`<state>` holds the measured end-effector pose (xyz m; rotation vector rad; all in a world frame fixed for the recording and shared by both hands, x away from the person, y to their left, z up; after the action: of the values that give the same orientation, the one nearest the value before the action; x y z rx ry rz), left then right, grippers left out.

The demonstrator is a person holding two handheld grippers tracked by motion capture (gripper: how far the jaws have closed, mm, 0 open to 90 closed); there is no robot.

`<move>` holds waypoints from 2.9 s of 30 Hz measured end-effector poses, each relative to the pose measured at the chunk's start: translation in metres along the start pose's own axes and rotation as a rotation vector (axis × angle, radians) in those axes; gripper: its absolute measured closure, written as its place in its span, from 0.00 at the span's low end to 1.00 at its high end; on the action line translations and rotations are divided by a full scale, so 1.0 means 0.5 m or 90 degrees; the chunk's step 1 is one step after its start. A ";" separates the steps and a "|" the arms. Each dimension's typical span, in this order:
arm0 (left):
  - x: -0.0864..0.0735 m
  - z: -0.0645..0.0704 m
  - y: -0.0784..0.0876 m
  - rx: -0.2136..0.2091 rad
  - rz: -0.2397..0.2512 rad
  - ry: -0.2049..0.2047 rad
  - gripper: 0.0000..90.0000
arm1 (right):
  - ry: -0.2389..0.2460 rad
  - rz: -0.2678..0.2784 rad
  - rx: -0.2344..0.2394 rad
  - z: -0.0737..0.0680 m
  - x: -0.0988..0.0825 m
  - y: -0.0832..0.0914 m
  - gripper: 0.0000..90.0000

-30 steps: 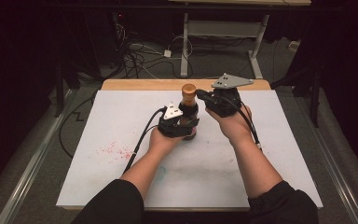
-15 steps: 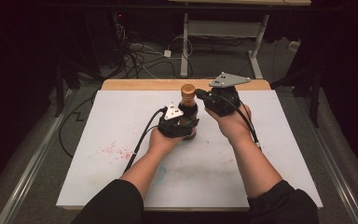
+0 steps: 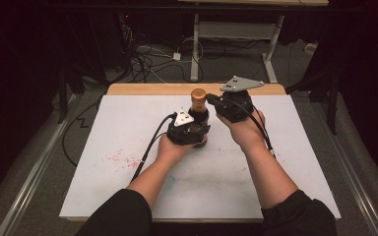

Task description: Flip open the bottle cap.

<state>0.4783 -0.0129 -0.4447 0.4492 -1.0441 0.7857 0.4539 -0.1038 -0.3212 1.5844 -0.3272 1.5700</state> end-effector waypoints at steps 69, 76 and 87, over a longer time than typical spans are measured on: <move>0.002 0.013 -0.012 0.008 0.067 0.067 0.32 | 0.021 0.011 0.005 0.001 0.010 0.004 1.00; 0.003 0.013 -0.012 0.010 0.069 0.068 0.32 | 0.020 0.015 0.001 0.000 0.018 0.003 1.00; 0.002 0.014 -0.012 0.012 0.070 0.068 0.32 | 0.020 0.021 -0.002 -0.001 0.022 0.002 1.00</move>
<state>0.4790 -0.0210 -0.4405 0.3646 -0.9677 0.9084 0.4548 -0.1001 -0.3108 1.5564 -0.3396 1.6171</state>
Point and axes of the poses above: each handheld gripper's, and its own axes: y roughly backward along the jaws, x roughly out of its top, z roughly to its right, the point moved 4 cm from there along -y, roughly forward along the jaws, and after that the axes turned 2 degrees about z, right-handed, at the moved point
